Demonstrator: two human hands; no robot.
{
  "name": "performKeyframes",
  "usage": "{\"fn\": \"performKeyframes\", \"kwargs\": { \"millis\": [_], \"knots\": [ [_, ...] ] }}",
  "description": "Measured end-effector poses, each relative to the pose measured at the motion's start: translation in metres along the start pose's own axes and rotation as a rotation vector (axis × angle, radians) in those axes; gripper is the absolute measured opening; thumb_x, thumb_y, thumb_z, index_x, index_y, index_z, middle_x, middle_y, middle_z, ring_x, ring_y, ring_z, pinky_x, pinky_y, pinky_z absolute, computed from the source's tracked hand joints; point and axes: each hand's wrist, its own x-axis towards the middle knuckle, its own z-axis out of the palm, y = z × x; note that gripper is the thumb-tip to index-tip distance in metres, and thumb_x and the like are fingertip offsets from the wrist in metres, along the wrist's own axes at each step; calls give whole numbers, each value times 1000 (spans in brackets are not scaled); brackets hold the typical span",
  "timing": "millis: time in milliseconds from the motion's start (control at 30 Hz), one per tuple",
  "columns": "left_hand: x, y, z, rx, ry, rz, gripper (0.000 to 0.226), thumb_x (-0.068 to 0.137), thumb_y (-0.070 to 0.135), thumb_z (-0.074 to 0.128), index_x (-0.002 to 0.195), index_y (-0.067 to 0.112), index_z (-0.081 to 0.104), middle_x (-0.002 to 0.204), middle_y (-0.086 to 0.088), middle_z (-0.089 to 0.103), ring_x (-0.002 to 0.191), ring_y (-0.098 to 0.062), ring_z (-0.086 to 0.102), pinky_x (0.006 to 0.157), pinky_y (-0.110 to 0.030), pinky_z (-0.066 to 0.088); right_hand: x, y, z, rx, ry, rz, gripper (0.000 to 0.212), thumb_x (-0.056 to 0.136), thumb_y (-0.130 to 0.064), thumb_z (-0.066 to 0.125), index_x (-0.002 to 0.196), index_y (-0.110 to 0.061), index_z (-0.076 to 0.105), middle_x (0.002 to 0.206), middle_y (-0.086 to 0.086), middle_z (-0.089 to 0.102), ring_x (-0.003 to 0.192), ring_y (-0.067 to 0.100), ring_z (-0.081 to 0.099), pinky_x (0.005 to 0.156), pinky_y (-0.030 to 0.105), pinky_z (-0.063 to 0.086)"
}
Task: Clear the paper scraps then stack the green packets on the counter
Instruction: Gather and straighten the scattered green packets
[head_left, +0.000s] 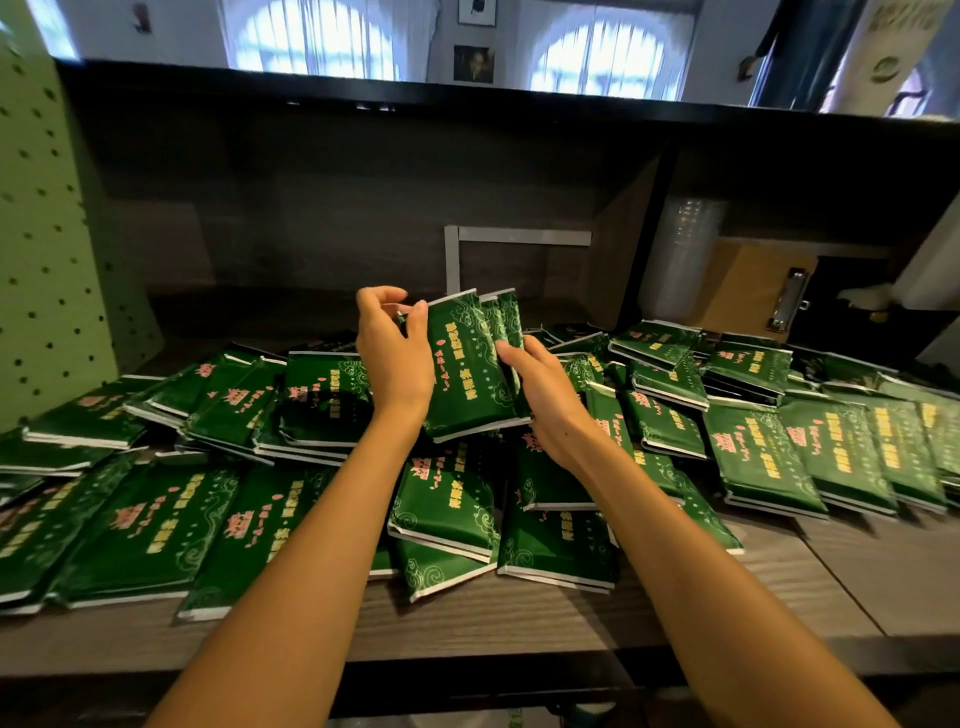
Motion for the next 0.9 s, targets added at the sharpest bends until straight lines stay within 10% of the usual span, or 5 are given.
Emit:
{"fn": "performKeyframes", "kwargs": {
  "millis": [333, 500, 733, 900],
  "knots": [
    [2, 1, 1, -40, -92, -10, 21, 96, 3, 43, 117, 6, 44, 102, -2, 56, 91, -9, 54, 78, -20, 46, 2, 1, -9, -110, 4, -23, 32, 84, -12, 68, 112, -13, 55, 113, 9, 67, 98, 24, 67, 89, 42, 54],
    [11, 1, -10, 96, -170, -109, 21, 97, 5, 40, 116, 10, 47, 109, -4, 53, 97, -17, 57, 85, -32, 51, 4, -4, -10, -131, 79, -58, 96, 61, -43, 77, 141, -12, 35, 143, 6, 46, 128, 25, 47, 106, 48, 39],
    [9, 11, -33, 734, -963, -352, 29, 83, 35, 66, 99, 13, 56, 88, -1, 58, 80, -12, 56, 65, -23, 45, 9, -6, -24, -78, 271, -67, 84, 81, -31, 69, 149, -14, 22, 151, 2, 33, 137, 23, 34, 111, 42, 31],
    [8, 9, -35, 786, -1019, -354, 44, 77, 18, 75, 115, 8, 55, 87, -1, 58, 80, -14, 59, 75, -28, 49, 10, -4, -25, -106, 262, -57, 85, 84, -30, 67, 150, -15, 16, 154, 2, 27, 139, 22, 29, 111, 42, 28]
  ]
}}
